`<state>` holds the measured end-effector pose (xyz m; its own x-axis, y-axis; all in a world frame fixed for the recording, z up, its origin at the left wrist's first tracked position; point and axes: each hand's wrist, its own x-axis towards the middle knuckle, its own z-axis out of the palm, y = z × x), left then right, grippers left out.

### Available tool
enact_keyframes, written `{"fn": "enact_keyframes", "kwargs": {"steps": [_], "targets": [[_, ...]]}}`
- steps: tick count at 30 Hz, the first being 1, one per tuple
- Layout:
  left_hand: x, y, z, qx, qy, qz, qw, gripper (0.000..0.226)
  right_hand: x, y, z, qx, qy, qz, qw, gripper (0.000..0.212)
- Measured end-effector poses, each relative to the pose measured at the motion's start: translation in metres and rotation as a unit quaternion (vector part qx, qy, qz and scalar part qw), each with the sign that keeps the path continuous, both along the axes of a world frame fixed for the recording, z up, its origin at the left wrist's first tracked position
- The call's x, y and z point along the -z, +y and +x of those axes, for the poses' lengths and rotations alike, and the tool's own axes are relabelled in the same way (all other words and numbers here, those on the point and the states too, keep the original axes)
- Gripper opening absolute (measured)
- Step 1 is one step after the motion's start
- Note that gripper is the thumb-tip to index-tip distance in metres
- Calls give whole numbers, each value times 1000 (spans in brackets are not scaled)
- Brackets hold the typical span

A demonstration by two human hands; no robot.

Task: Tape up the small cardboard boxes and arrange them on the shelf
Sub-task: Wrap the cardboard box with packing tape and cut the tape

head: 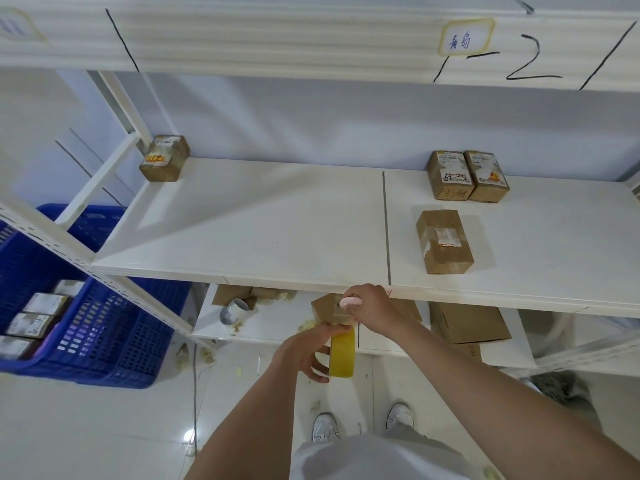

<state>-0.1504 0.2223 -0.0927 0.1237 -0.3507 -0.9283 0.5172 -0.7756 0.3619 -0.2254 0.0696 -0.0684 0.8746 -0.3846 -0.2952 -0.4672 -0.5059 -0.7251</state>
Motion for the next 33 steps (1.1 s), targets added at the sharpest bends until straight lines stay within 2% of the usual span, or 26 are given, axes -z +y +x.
{"fn": "enact_keyframes", "kwargs": {"steps": [10,20,33], "targets": [[9,5,-5,31,10,37,999,85,0,0,-5,-25,-11,-6,1000,16],[8,7,-6,7,18,6,1000,80,4,2,1,-61,26,-12,998,13],[4,6,-7,5,21,15,1000,76,10,10,1,-100,55,-79,990,16]]}}
